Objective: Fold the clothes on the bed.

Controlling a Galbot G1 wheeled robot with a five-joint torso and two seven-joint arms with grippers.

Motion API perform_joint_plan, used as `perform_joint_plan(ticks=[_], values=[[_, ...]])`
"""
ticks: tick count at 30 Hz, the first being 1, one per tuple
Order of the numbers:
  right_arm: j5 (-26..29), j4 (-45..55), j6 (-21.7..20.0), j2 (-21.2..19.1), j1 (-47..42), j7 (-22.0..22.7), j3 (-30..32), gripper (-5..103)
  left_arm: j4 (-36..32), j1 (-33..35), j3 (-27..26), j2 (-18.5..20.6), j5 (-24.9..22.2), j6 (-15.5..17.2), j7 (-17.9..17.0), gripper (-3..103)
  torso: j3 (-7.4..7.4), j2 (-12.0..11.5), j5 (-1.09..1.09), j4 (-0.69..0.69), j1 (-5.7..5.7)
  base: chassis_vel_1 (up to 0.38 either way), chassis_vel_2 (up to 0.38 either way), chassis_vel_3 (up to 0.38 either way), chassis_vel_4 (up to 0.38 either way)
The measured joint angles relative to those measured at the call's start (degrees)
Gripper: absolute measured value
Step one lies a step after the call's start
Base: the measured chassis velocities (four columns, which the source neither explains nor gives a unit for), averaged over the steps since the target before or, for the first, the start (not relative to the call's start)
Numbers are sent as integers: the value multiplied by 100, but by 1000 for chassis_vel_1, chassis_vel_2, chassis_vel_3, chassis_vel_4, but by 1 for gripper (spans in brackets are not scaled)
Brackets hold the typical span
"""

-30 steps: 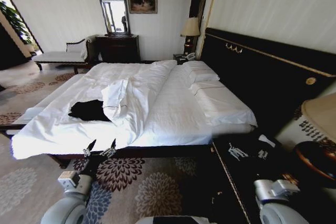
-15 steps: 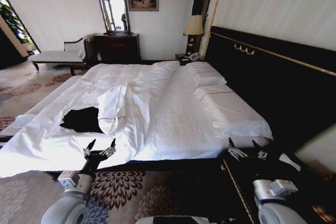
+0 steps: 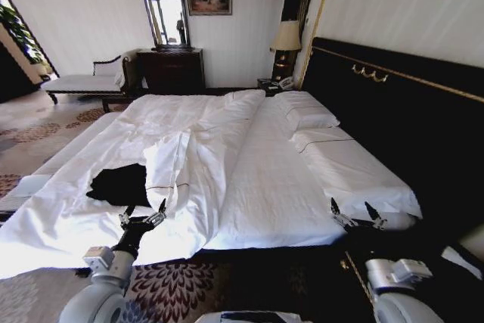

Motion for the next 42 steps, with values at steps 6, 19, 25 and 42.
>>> perform_joint_plan(ticks=[6, 19, 25, 42], values=[[15, 0, -14, -4, 0, 13, 6, 100, 20, -38, 9, 9, -34, 0, -25, 100, 0, 0, 0, 0, 0, 19, 295, -12, -287], [-14, 17, -59, 6, -13, 30, -12, 100, 23, -28, -25, 8, -43, 12, -26, 100, 0, 0, 1, 1, 0, 106, 322, -104, -328], [-25, 19, -68, 17, -17, 34, -14, 100, 27, -29, -25, 6, -44, 16, -25, 100, 0, 0, 1, 0, 0, 184, 387, -183, -384], [77, 101, -92, -305, -44, -62, -195, 100, 33, 18, -33, -40, -1, 17, -6, 100, 1, 0, -4, -2, 3, 211, 371, -201, -374]])
